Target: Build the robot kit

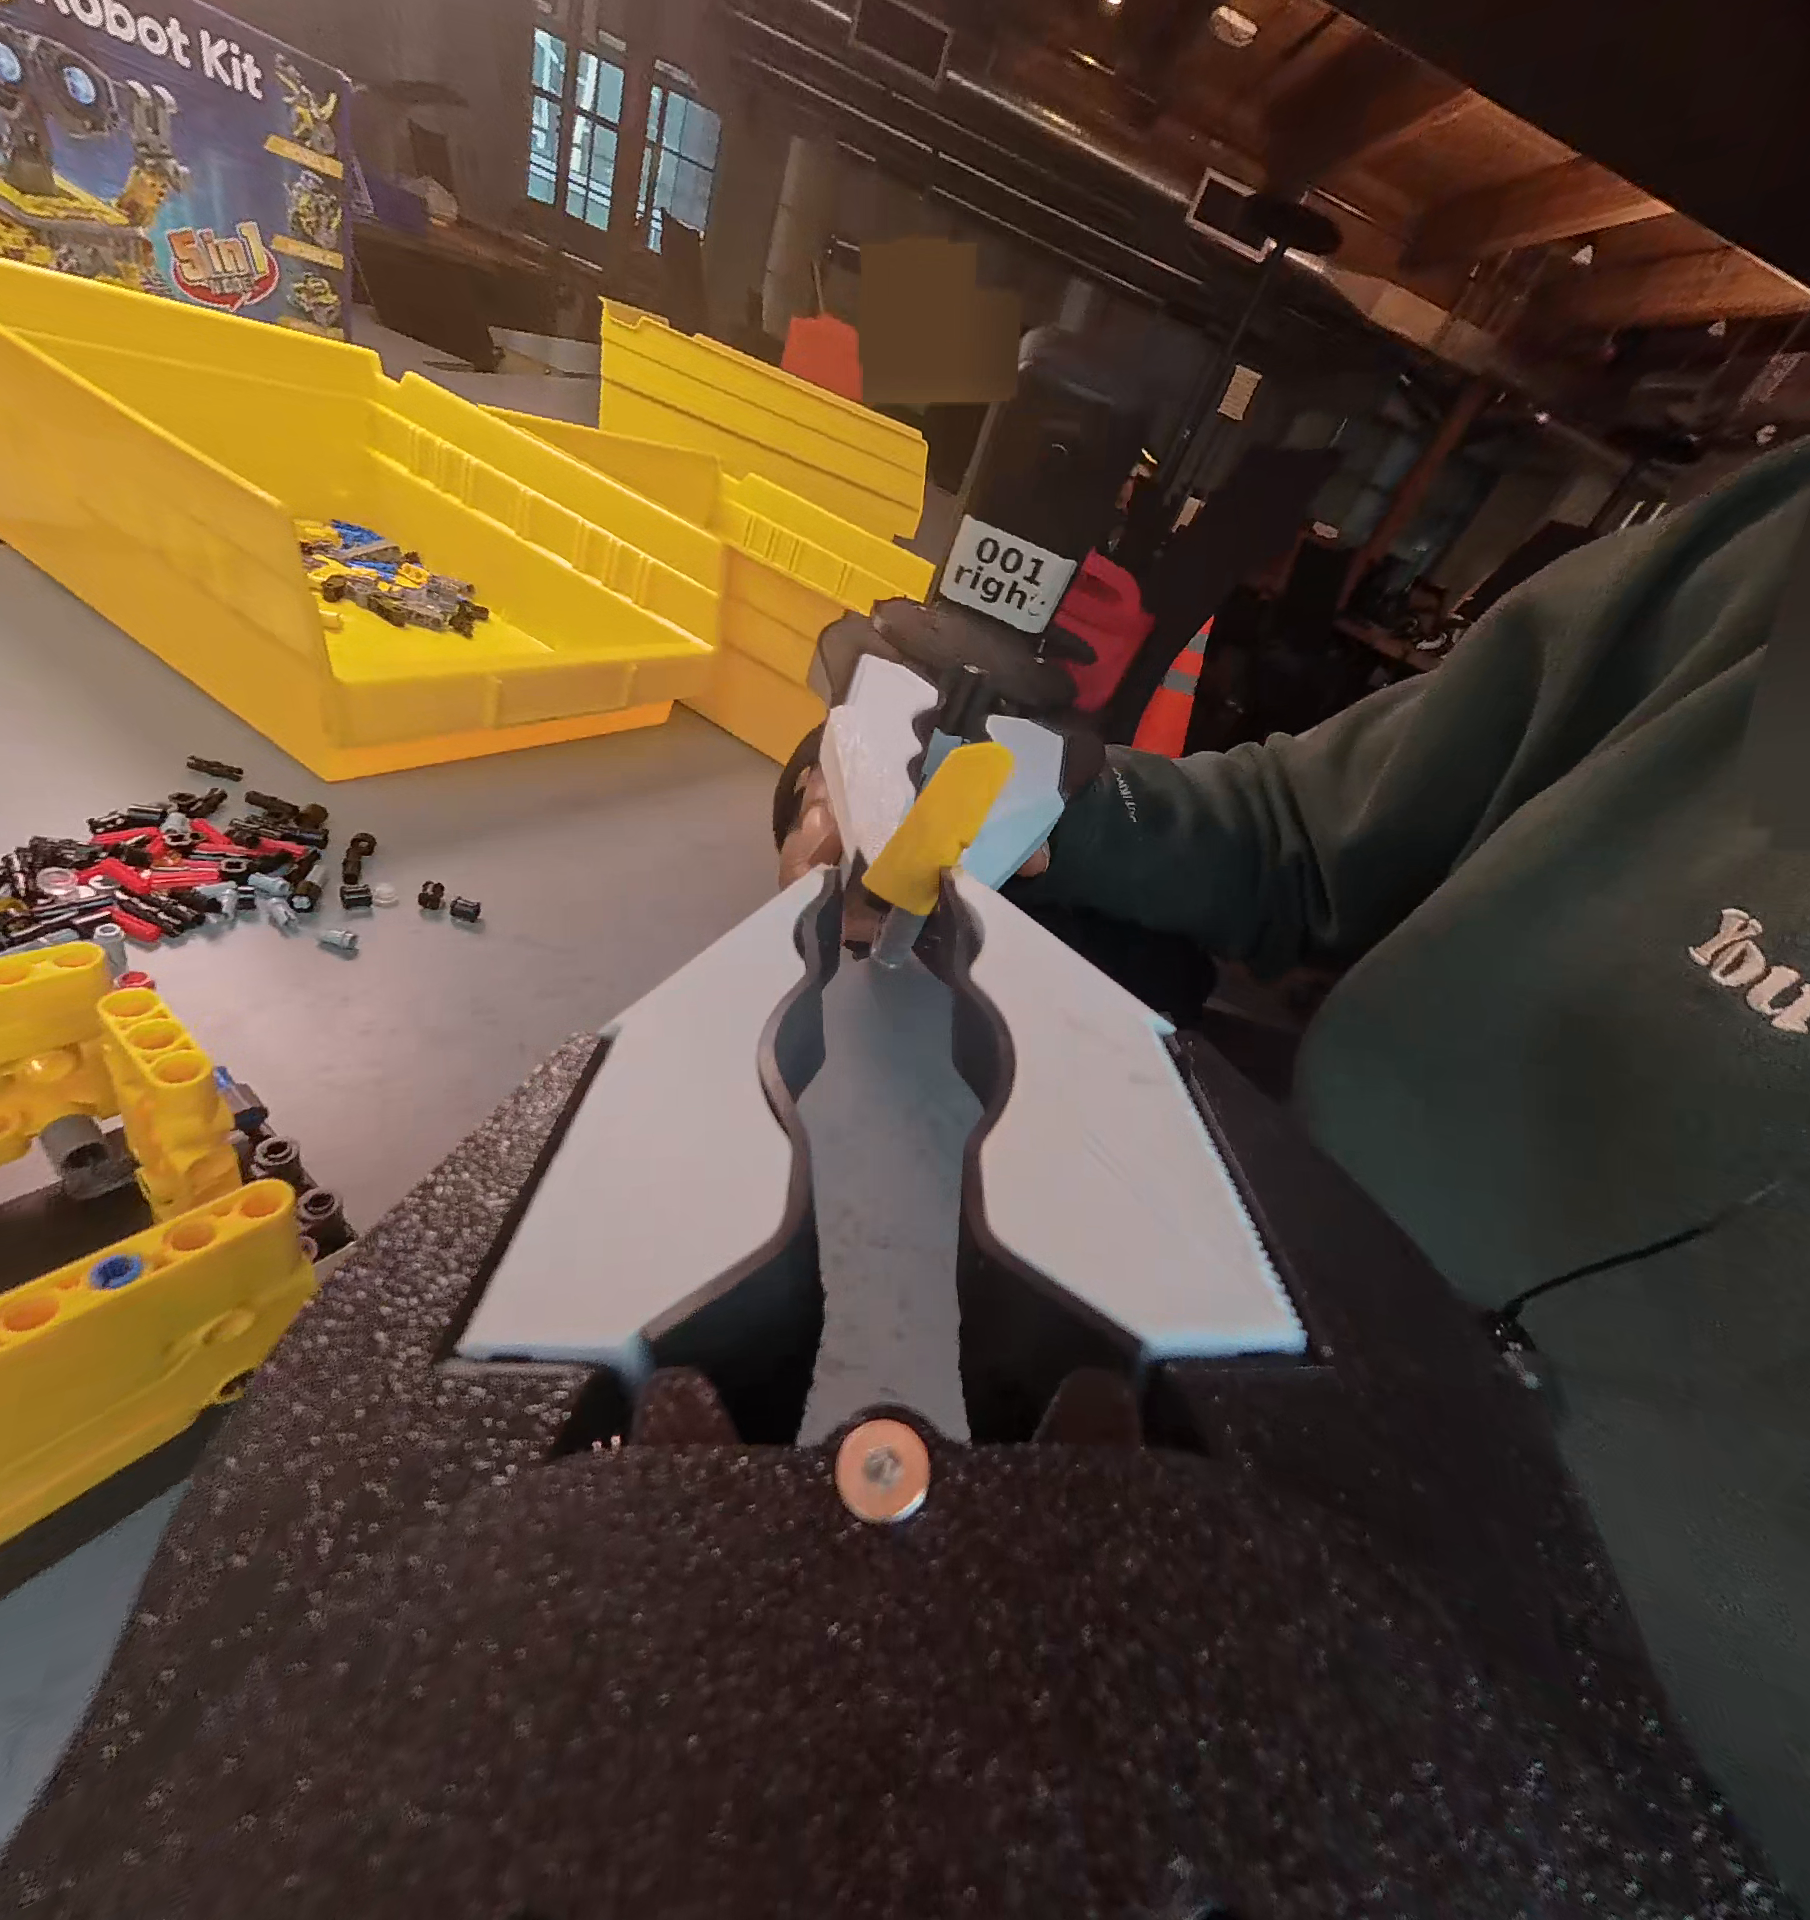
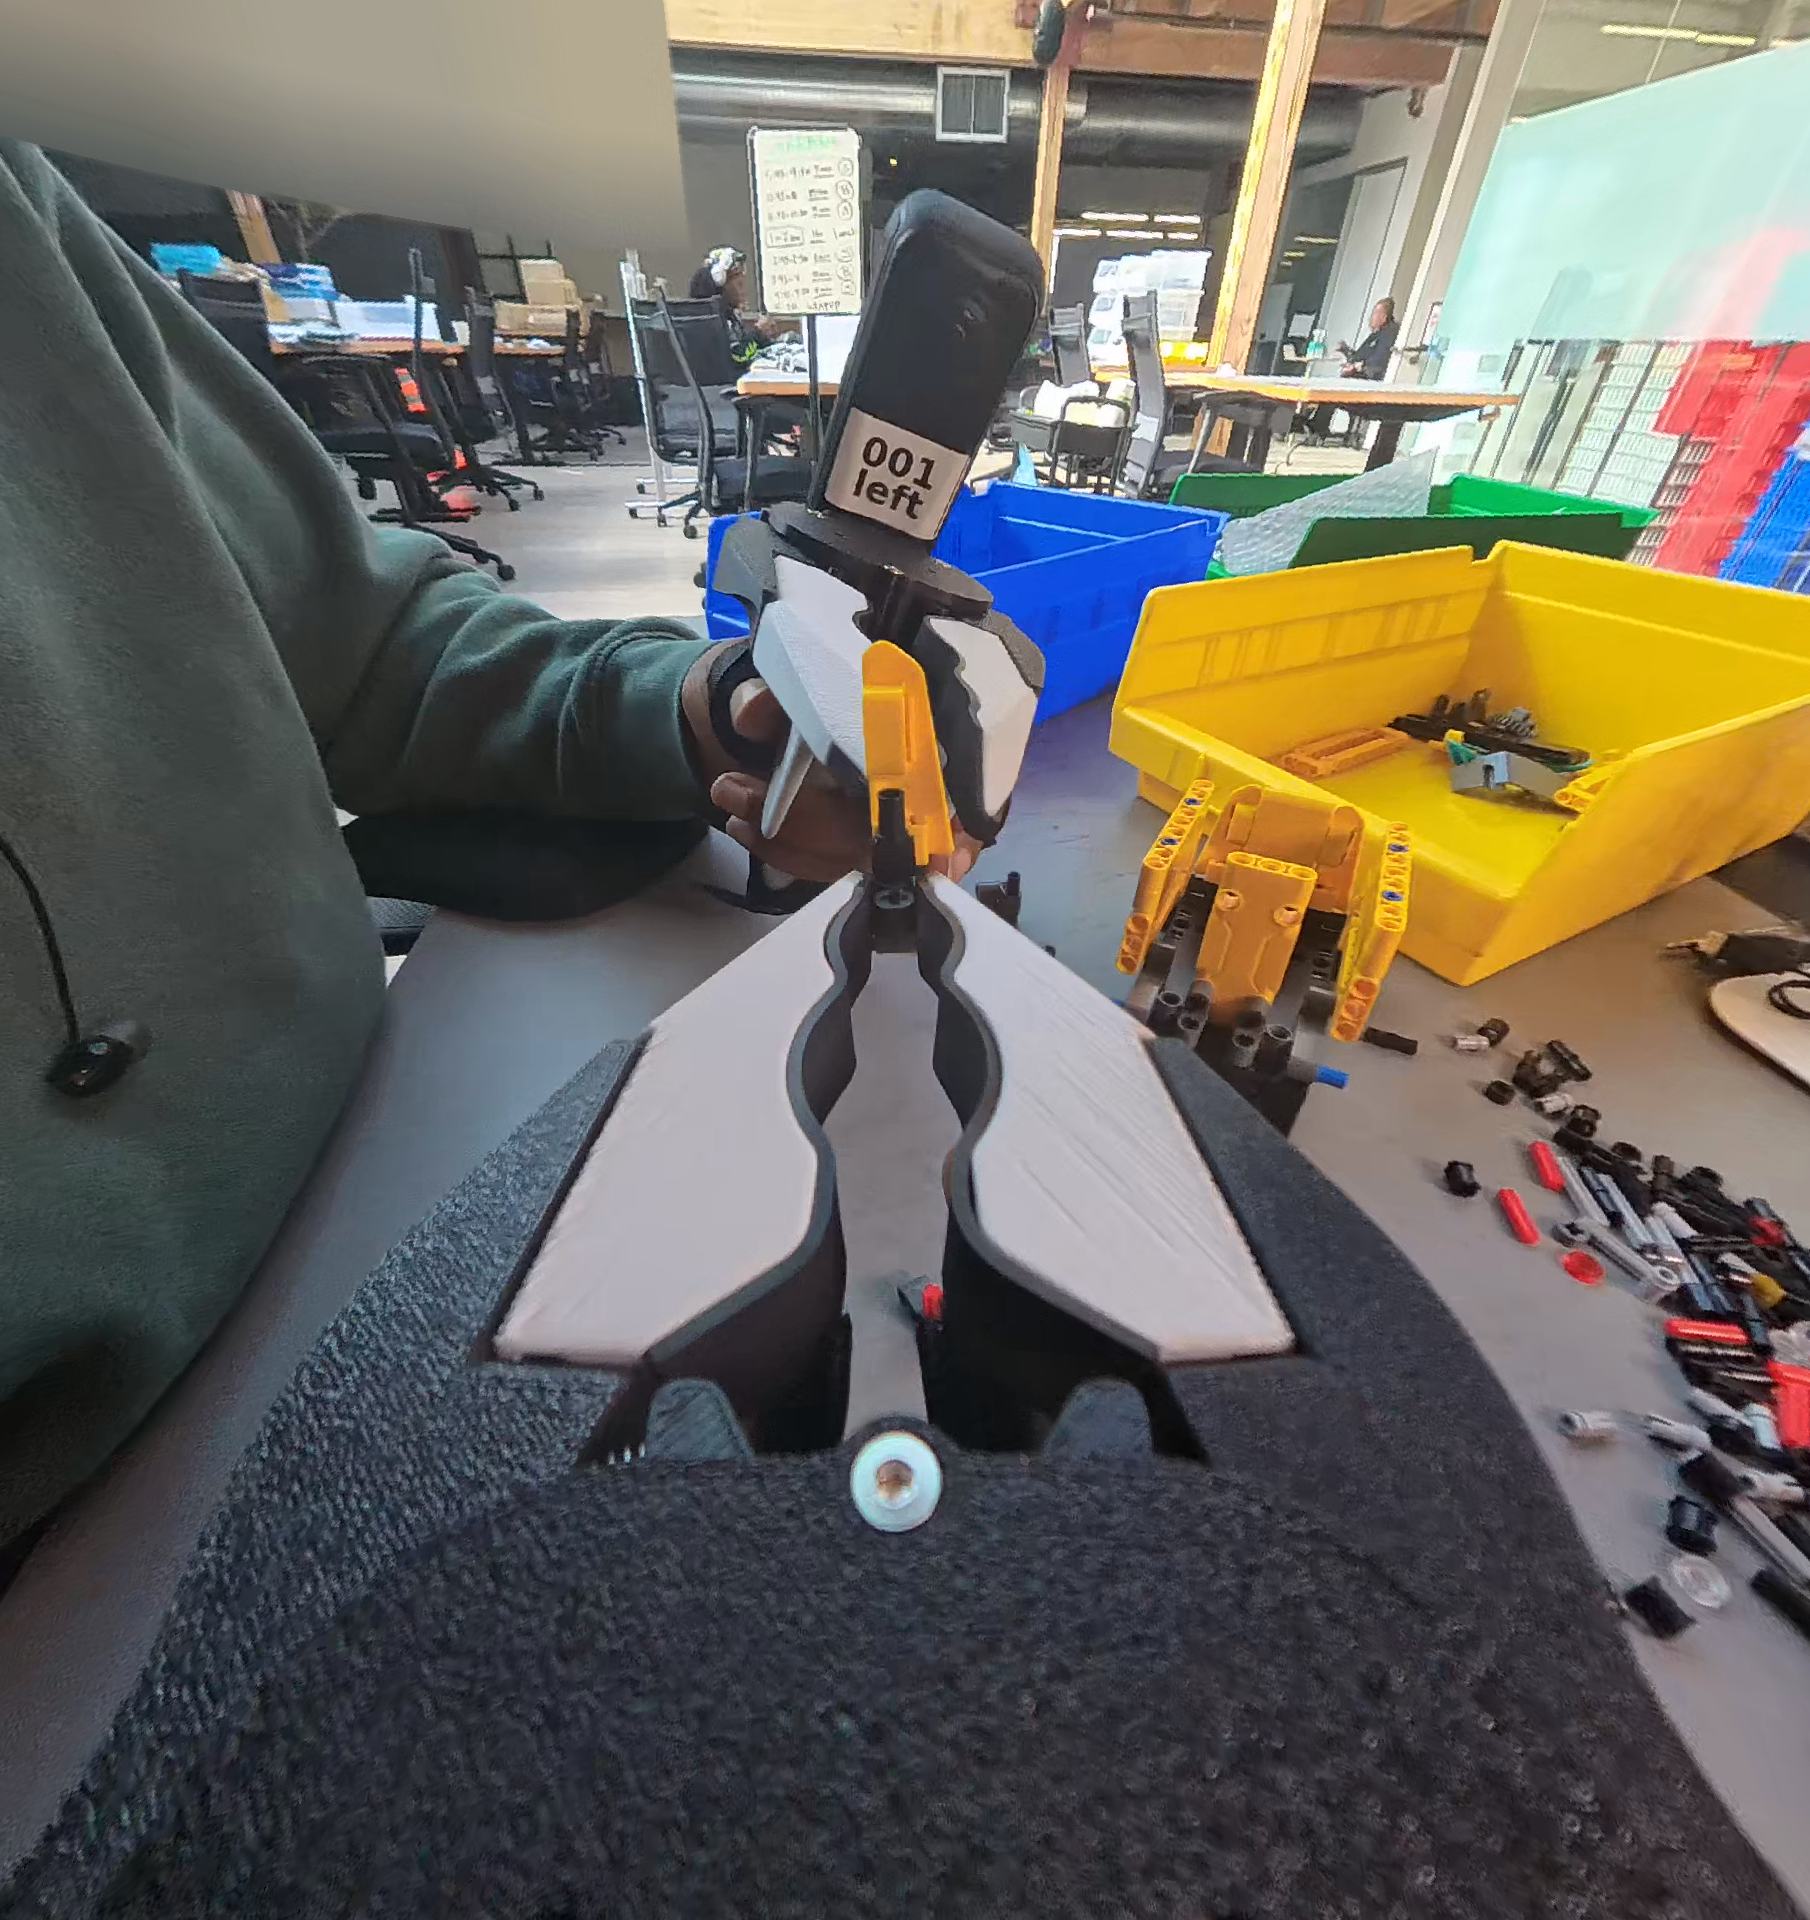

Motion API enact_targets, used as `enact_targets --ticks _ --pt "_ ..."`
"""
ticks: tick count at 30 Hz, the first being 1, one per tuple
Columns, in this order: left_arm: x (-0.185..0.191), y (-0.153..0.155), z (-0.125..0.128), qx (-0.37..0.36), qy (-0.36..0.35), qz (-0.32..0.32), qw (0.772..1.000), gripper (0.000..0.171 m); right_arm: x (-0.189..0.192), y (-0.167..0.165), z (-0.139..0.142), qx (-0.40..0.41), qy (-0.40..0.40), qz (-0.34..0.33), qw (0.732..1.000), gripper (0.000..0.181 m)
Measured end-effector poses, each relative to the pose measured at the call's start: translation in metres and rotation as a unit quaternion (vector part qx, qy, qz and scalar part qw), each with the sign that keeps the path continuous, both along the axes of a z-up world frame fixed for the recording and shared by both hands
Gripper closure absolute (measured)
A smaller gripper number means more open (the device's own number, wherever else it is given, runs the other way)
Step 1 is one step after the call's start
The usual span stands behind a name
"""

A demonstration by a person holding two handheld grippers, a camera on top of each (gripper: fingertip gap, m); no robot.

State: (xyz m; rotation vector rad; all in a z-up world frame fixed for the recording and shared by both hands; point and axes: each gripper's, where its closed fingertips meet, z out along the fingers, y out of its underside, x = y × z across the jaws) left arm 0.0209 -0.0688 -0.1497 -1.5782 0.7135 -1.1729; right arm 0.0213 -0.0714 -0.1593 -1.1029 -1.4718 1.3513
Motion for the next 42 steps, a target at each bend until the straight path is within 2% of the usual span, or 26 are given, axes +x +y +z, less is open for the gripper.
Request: enact_targets --ticks 3,10,12,14,16,17,19,24,36,42 --pt "0.006 -0.006 -0.003 0.009 0.008 -0.023 1.0 0.148 0.0 -0.002 -0.006 -0.007 -0.015 0.01 1.0 0.175" --pt "0.005 0.003 -0.021 0.018 0.078 0.006 0.997 0.158 -0.004 0.001 -0.022 0.001 -0.066 0.005 0.998 0.173" --pt "0.004 0.008 -0.032 0.006 0.107 0.019 0.994 0.158 0.001 0.01 -0.031 0.039 -0.1 -0.005 0.994 0.17" --pt "0.007 0.008 -0.046 0.001 0.144 0.018 0.989 0.16 0.012 0.018 -0.039 0.07 -0.142 0.001 0.987 0.169" --pt "0.008 0.01 -0.052 0.006 0.167 0.027 0.986 0.159 0.028 0.019 -0.056 0.081 -0.212 0.032 0.973 0.153" --pt "0.007 0.011 -0.051 0.002 0.165 0.028 0.986 0.159 0.028 0.027 -0.058 0.087 -0.213 0.014 0.973 0.151" --pt "0.005 0.015 -0.049 -0.008 0.153 0.033 0.988 0.16 0.029 0.023 -0.06 0.07 -0.219 0.028 0.973 0.152" --pt "-0.007 0.022 -0.056 -0.015 0.171 0.056 0.984 0.159 0.028 0.028 -0.108 0.139 -0.324 0.02 0.936 0.153" --pt "-0.013 0.025 -0.064 -0.017 0.204 0.069 0.976 0.16 0.024 0.019 -0.113 0.158 -0.366 0.026 0.917 0.169" --pt "-0.016 0.025 -0.066 -0.02 0.204 0.071 0.976 0.16 0.026 0.013 -0.113 0.147 -0.364 0.031 0.919 0.17"
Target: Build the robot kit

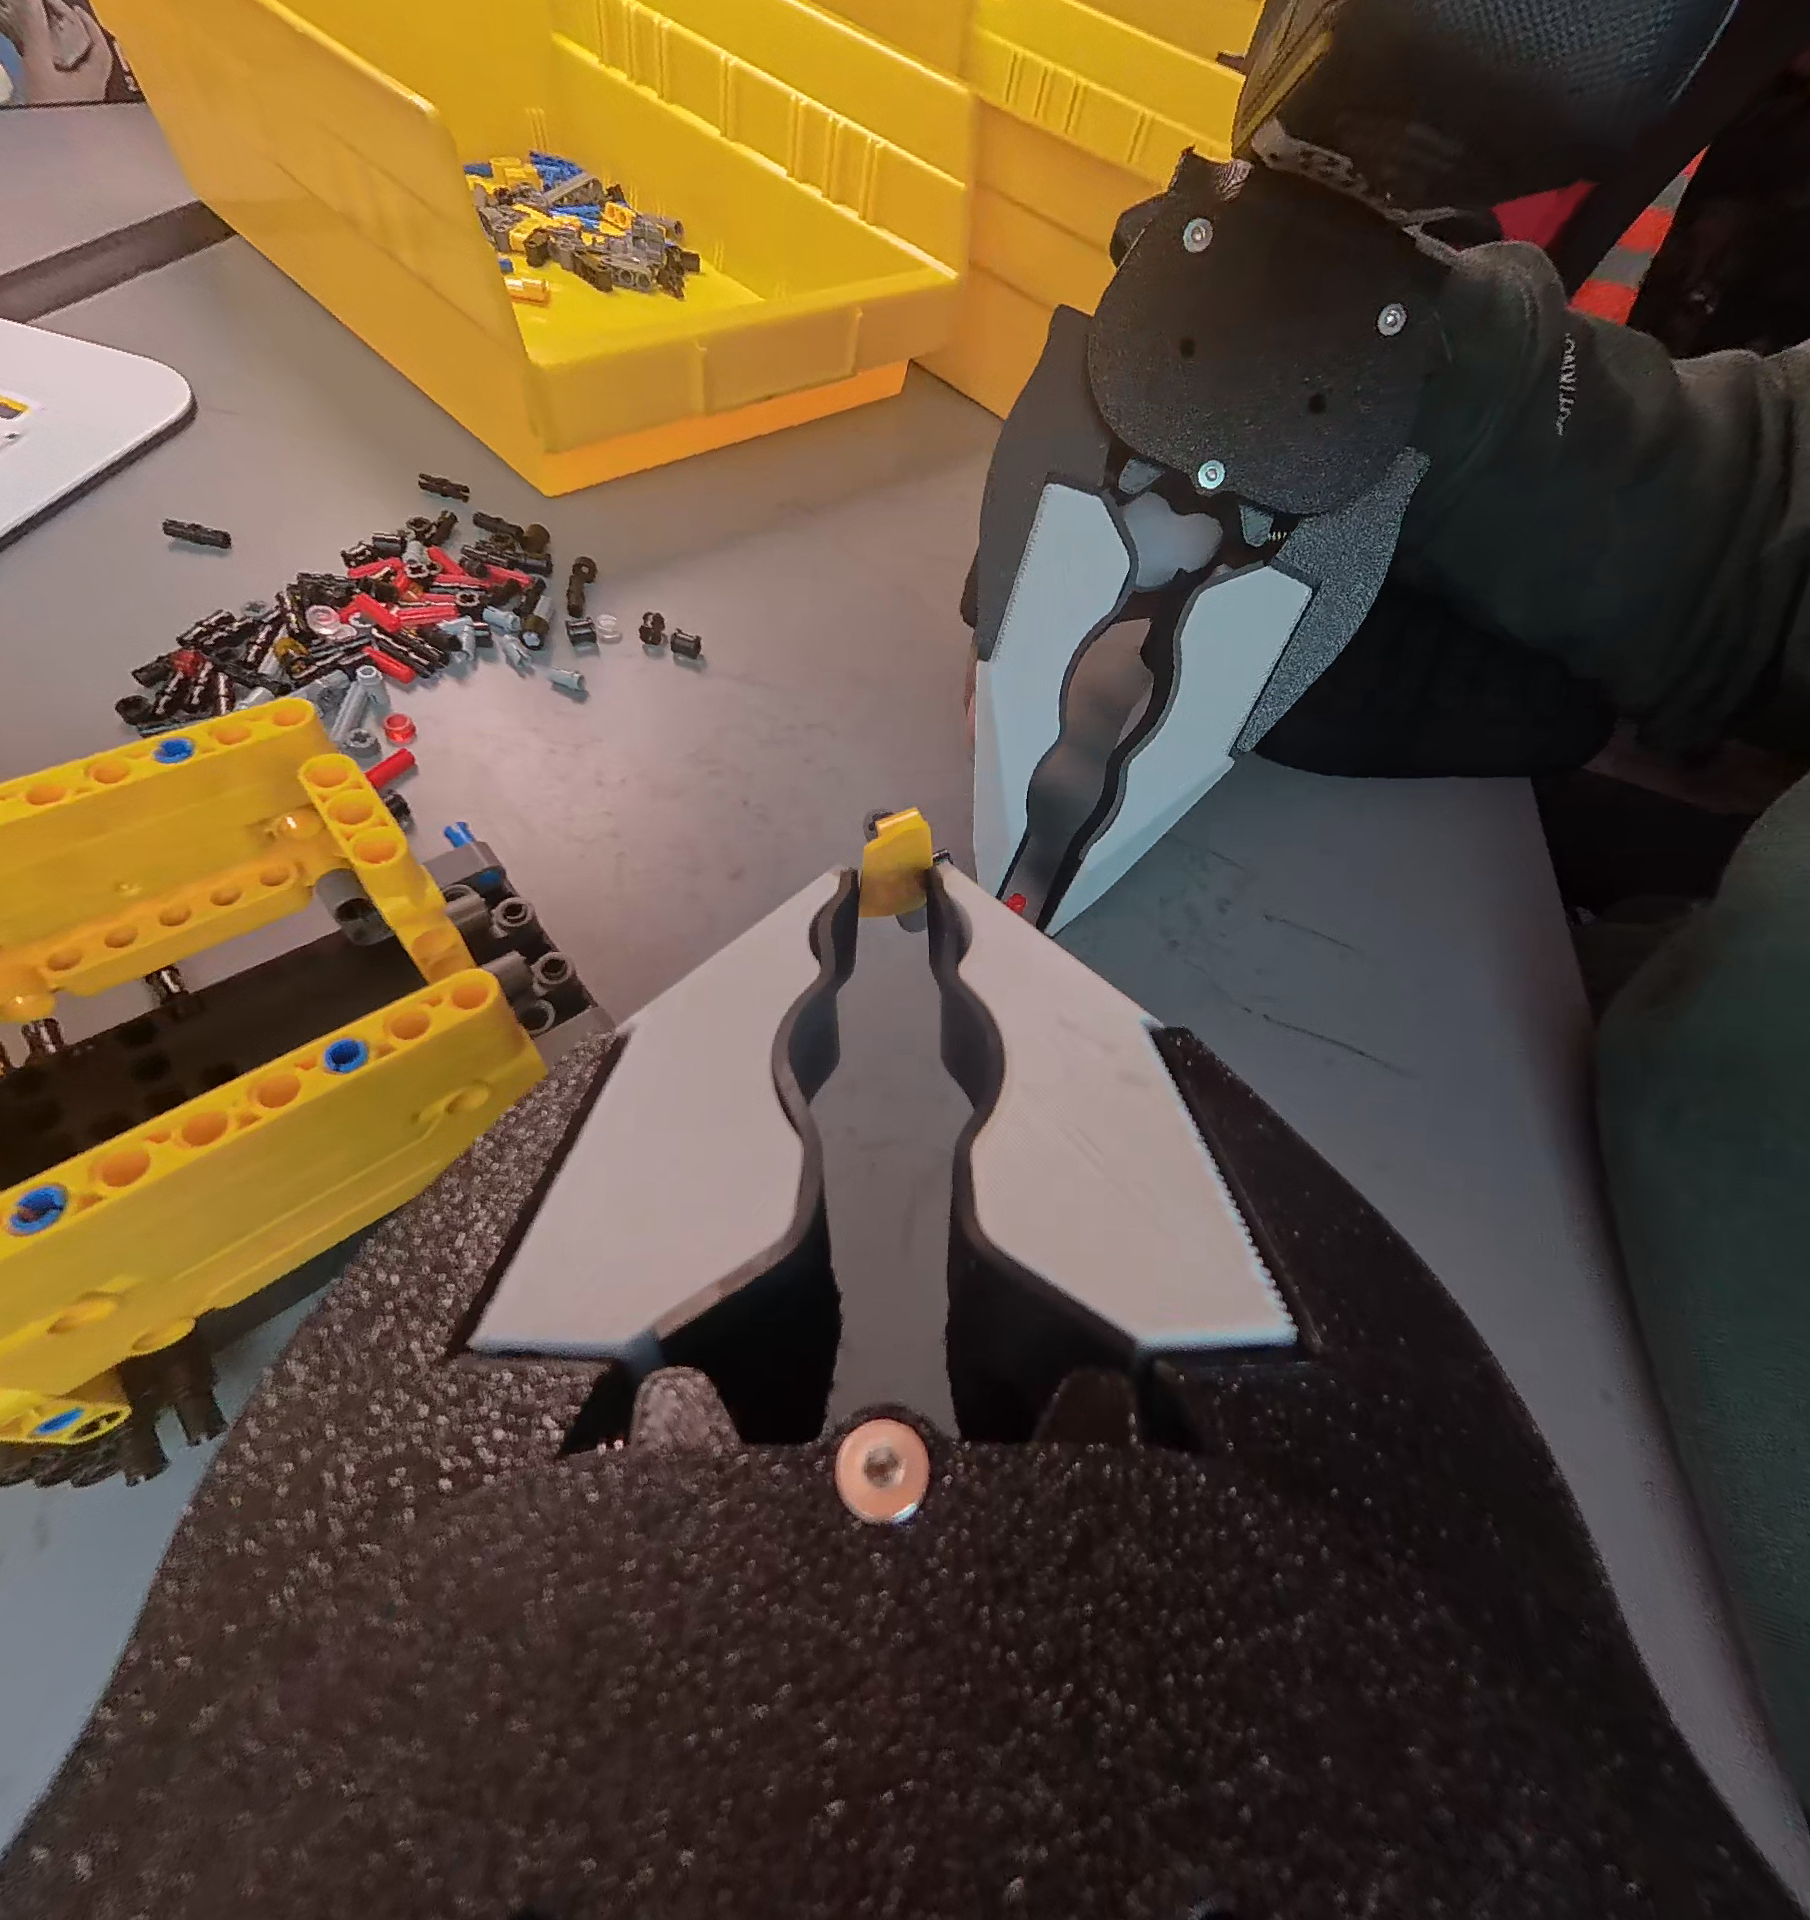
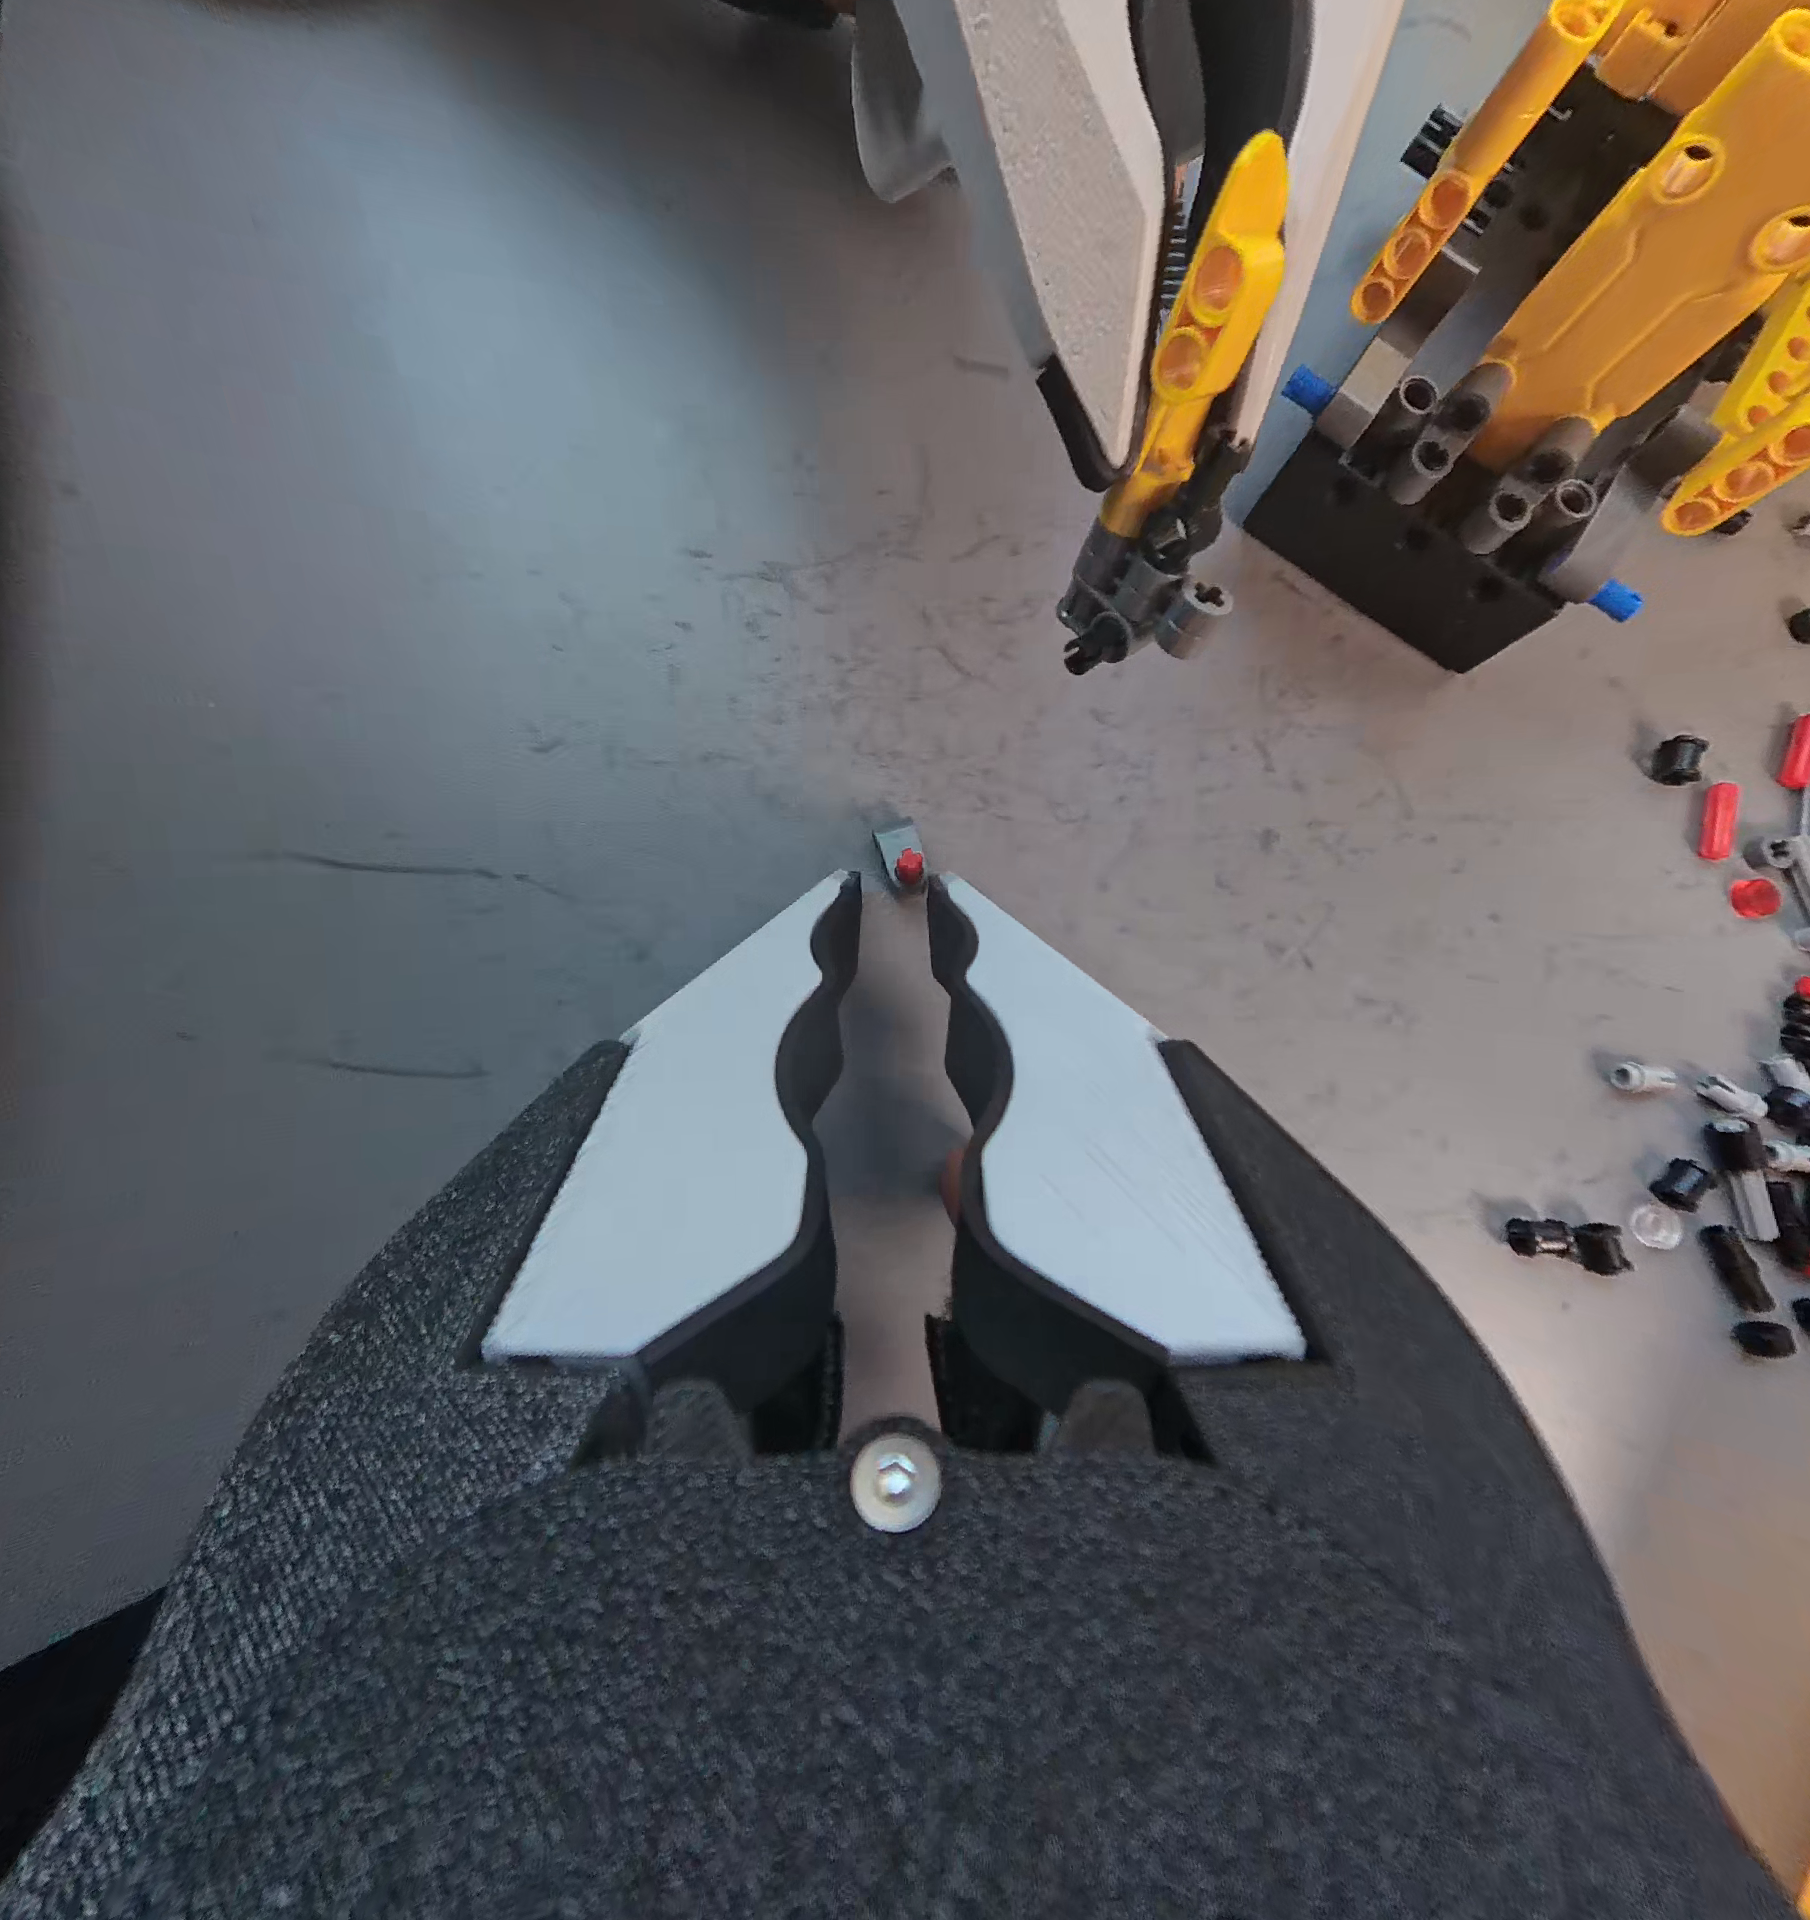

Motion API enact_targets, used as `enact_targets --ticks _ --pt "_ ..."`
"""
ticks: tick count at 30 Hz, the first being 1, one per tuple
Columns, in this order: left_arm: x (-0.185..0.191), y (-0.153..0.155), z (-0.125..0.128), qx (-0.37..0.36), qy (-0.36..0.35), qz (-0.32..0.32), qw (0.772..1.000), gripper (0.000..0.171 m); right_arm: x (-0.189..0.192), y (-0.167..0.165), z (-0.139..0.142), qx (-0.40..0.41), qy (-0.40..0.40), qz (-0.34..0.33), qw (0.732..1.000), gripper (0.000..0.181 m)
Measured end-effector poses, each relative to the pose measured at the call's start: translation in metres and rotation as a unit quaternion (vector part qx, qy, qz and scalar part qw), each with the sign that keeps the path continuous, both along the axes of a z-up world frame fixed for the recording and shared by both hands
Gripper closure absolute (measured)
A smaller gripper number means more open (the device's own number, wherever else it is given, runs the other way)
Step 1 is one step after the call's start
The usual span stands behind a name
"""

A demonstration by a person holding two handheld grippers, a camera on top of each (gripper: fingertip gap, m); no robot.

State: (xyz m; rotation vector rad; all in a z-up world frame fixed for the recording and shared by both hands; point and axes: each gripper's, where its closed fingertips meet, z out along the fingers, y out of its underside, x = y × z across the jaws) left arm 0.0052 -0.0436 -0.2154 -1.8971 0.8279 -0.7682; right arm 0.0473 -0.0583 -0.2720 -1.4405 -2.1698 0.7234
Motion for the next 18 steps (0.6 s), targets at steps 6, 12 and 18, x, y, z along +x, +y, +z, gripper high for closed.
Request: enact_targets --ticks 6,12,18 --pt "0.0 -0.0011 -0.0026 -0.002 0.008 -0.002 1.0 0.159 0.0002 -0.0086 0.0003 -0.002 0.002 0.008 1.0 0.169" --pt "-0.0031 -0.0003 -0.006 -0.01 0.014 0.001 1.0 0.159 0.0042 -0.0015 0.0022 -0.003 0.007 -0.011 1.0 0.167" --pt "-0.0049 -0.0002 -0.0097 -0.02 0.019 0.0 1.0 0.159 -0.0008 -0.0011 0.0051 0.0 0.018 -0.015 1.0 0.166"
